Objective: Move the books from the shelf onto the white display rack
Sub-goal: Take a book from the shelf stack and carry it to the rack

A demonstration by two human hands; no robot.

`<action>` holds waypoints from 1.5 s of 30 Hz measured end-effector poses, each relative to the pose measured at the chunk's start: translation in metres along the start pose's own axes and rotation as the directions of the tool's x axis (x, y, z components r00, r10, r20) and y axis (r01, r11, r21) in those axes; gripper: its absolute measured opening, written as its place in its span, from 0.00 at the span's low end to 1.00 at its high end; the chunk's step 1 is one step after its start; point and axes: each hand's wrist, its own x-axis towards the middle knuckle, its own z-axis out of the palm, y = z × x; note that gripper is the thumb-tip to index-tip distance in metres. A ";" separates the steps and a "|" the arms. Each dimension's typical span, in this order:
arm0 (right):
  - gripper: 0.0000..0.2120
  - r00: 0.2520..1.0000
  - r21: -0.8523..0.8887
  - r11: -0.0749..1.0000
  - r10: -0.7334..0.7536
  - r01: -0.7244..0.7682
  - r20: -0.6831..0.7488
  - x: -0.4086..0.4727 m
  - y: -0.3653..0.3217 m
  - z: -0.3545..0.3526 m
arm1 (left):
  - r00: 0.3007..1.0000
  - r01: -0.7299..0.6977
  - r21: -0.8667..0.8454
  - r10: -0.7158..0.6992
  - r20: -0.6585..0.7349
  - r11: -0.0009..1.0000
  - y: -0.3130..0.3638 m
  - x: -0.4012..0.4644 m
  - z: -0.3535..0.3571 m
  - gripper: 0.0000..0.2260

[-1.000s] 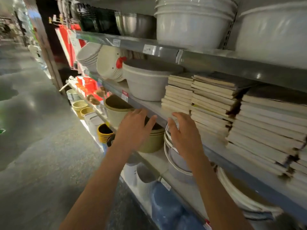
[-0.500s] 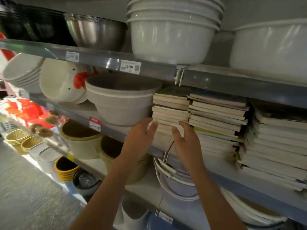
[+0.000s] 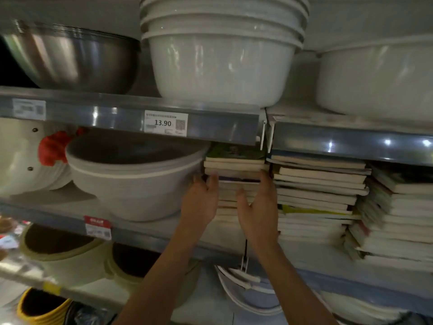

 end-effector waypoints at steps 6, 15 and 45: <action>0.37 0.987 -0.029 0.998 0.052 -0.057 -0.149 0.000 -0.013 0.022 | 0.993 -0.102 -0.317 0.115 0.024 0.943 -0.004 0.022 0.008 0.19; 0.43 0.952 -0.027 0.984 0.164 -0.177 -0.259 0.016 -0.037 0.038 | 0.989 -0.080 -0.607 0.141 0.053 0.790 -0.004 0.044 0.011 0.16; 0.41 0.919 0.086 0.979 0.202 -0.184 -0.337 0.015 -0.039 0.020 | 0.970 -0.241 -0.395 0.231 -0.073 0.887 -0.011 0.001 -0.004 0.16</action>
